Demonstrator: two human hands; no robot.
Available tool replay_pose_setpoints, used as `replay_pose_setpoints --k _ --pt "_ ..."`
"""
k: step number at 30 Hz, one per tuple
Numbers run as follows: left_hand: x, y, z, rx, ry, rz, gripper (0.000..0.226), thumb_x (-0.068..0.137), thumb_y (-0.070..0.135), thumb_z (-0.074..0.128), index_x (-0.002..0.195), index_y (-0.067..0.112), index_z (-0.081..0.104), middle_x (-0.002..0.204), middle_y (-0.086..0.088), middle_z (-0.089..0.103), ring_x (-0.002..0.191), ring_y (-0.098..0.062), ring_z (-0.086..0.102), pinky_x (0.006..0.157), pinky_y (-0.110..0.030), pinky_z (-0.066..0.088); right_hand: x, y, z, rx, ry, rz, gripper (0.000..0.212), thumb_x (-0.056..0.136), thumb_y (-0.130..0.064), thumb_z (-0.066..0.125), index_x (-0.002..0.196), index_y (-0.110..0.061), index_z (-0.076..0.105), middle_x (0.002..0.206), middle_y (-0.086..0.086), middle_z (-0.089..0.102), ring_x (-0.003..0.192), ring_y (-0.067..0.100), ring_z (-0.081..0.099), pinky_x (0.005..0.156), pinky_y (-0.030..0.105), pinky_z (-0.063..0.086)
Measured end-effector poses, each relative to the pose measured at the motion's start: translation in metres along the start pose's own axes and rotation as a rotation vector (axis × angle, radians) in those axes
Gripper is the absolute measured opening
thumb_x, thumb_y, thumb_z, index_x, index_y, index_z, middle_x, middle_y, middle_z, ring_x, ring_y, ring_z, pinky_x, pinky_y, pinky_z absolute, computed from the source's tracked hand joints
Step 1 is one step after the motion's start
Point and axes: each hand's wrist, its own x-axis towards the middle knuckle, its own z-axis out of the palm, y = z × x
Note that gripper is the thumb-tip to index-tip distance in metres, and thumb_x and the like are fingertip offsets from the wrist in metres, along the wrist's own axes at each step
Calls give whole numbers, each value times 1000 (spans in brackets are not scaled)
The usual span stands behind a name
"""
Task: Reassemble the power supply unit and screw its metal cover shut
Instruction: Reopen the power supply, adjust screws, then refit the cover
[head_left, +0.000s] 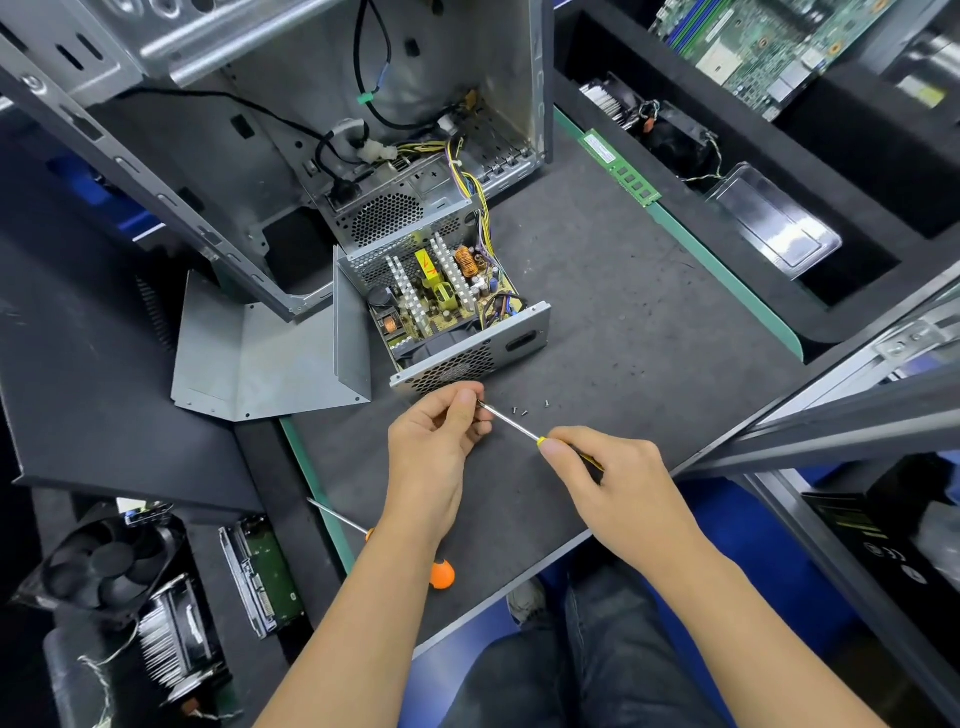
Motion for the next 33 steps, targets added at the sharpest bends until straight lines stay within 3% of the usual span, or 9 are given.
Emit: replay_pose_setpoints --k 4,15,17,19,21,22,24,26,33 --pt "-1 5 5 7 43 -22 14 97 6 60 100 10 73 83 -2 74 74 -12 68 69 -21 56 -3 -3 4 67 -3 52 20 97 -41 55 90 -29 69 59 -14 53 55 8 46 54 14 38" --pt "-6 12 12 -62 140 -178 13 92 8 68 103 2 69 85 -9 77 86 -23 75 71 -27 59 -13 -8 17 55 72 140 28 94 -51 49 94 -30 68 64 -18 58 63 9 54 59 23 44" --pt "-14 9 6 299 206 3 14 88 24 75 93 11 73 76 1 75 75 -13 73 68 -26 58 -13 -7 17 51 80 154 29 93 -53 47 93 -31 67 64 -18 58 62 9 53 60 26 45" --pt "-20 15 -2 728 338 546 19 85 34 78 83 17 69 73 8 69 71 -10 65 70 -24 51 -14 -7 15 55 98 166 29 93 -53 46 91 -32 66 65 -16 59 62 10 53 60 29 47" --pt "-10 30 -7 958 279 1068 28 87 36 78 97 12 68 91 1 66 87 -20 60 82 -30 47 -14 -6 15 44 128 174 27 95 -51 47 91 -32 65 63 -12 59 62 11 54 59 30 47" --pt "-1 41 -6 1065 190 1132 41 86 41 77 109 10 67 102 -4 65 98 -24 57 89 -34 45 -14 -6 15 25 137 181 27 96 -51 46 91 -31 65 61 -10 58 62 11 54 58 30 47" --pt "20 60 -3 1291 -30 880 67 82 55 74 131 12 58 118 -4 64 112 -24 52 97 -37 41 -15 -8 18 -6 145 197 30 96 -51 44 92 -30 64 60 -9 58 61 11 55 59 33 48" --pt "31 69 2 1418 -136 603 66 84 59 66 137 22 53 120 1 66 114 -24 54 91 -39 44 -15 -12 21 -25 136 211 32 97 -52 41 94 -29 64 61 -9 59 61 12 55 61 38 49" --pt "42 76 -5 1407 -160 752 44 93 49 61 122 17 65 104 -5 71 98 -34 62 79 -42 48 -19 -19 27 -38 130 241 35 98 -54 36 97 -29 60 63 -7 59 65 18 57 65 41 50"
